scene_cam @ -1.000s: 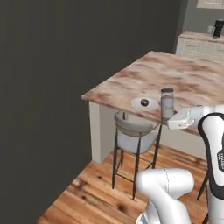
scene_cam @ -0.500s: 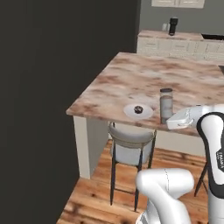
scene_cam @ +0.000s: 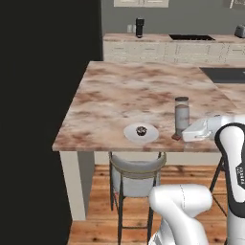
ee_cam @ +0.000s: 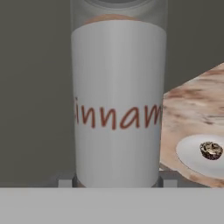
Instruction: Take the cinnamon bottle from the cabinet and place it on the dining table, next to the plate with the cupcake. Then take the chocolate from the dining counter and place it on the cupcake plate.
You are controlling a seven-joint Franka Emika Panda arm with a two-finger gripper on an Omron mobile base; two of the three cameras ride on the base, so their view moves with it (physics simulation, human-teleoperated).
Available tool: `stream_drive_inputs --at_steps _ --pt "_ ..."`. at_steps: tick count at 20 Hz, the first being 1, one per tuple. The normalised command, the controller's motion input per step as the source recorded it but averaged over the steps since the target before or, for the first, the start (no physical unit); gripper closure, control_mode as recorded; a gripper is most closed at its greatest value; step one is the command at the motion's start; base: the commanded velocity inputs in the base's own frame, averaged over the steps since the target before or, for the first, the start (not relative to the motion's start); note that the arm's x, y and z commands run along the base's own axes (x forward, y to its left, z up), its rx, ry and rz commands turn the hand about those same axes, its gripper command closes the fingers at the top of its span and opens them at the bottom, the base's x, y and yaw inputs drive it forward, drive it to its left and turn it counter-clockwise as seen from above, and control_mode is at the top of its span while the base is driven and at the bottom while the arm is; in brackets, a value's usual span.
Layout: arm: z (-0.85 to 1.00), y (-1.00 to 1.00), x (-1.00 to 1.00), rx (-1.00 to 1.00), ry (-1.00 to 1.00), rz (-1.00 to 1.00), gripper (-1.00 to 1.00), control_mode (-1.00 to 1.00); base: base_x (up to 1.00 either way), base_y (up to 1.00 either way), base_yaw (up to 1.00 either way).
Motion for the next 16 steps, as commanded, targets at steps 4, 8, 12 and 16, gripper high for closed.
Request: stream_drive_inputs --at_steps 4,8,12,16 --pt "0.00 0.00 0.00 0.00 0.00 0.00 1.00 1.00 0.61 0.38 -0.48" --pt "0.00 0.00 0.00 0.00 0.00 0.00 1.00 1.00 0.66 0.38 -0.42" --pt "0.00 0.00 0.00 0.00 0.00 0.00 1.00 1.00 0.76 0.30 -0.21" --pt "0.00 0.00 0.00 0.00 0.00 0.00 1.00 1.00 0.77 0.22 -0.09"
